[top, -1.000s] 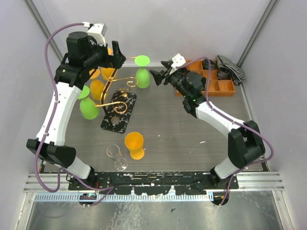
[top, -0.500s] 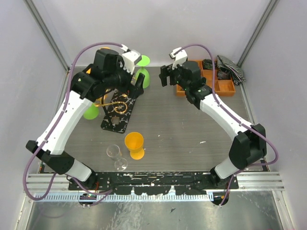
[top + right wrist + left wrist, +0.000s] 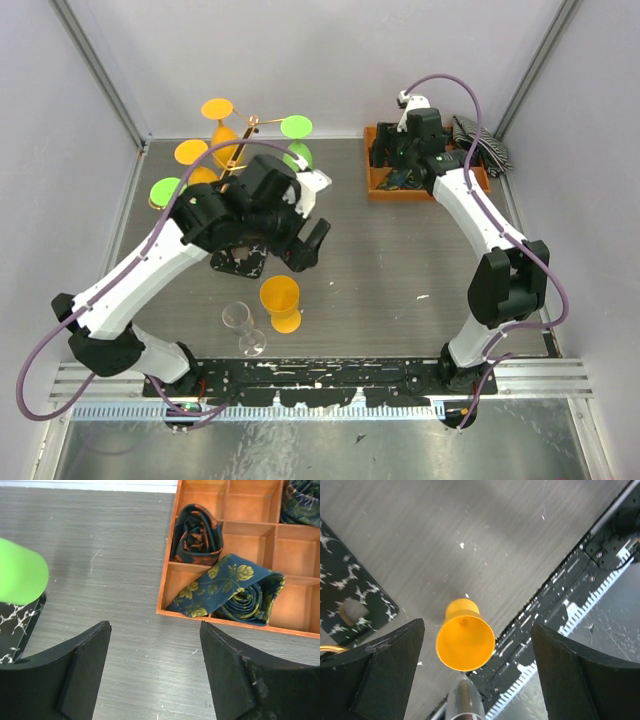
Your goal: Place the wine glass upside down on the wine glass rack
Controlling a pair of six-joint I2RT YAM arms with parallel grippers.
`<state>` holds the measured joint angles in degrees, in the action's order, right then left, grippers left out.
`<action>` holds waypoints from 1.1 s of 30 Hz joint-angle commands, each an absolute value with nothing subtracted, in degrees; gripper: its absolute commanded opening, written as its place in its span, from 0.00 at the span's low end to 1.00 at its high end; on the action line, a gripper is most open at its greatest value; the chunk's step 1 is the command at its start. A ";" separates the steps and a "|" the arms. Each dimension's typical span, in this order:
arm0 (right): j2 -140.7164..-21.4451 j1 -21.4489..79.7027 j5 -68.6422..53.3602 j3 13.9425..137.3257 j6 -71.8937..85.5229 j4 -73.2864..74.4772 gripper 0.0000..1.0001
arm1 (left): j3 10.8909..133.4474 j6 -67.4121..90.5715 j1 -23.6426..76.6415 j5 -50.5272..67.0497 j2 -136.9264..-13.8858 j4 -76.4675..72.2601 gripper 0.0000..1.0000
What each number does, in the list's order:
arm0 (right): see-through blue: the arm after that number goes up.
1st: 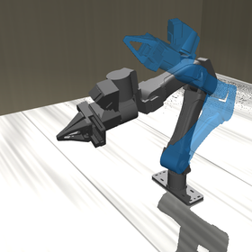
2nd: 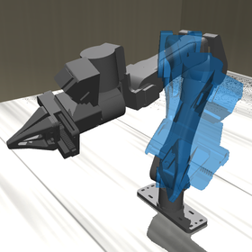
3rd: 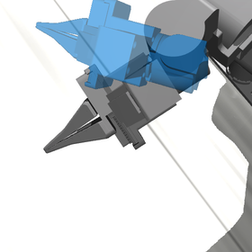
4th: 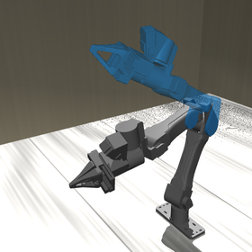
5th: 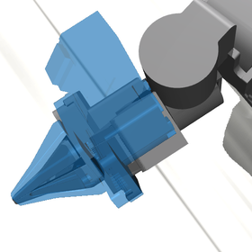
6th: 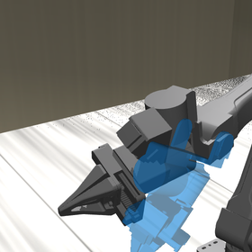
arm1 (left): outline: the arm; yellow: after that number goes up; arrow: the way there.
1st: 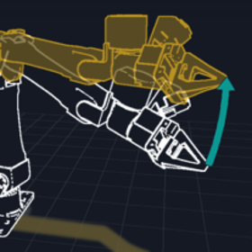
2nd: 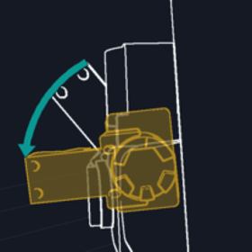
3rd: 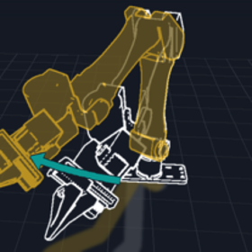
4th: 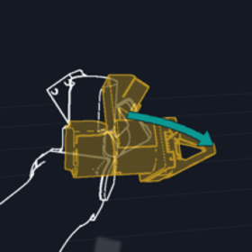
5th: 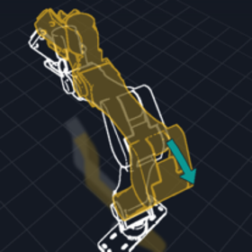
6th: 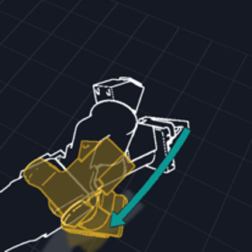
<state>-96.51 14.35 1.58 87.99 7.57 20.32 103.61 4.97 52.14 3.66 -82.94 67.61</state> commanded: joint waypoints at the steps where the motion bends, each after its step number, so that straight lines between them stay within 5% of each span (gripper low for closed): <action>1: -93.87 14.84 -1.12 89.39 8.46 21.21 0.74 | 98.82 10.97 55.46 2.04 -81.36 67.32 0.93; 21: -80.44 14.84 0.61 77.99 5.01 21.94 0.70 | 79.49 26.64 61.03 -1.32 -77.09 55.06 0.88; 33: -75.88 14.78 0.19 76.01 4.23 22.68 0.70 | 79.53 30.37 67.18 -11.85 -83.21 58.51 0.83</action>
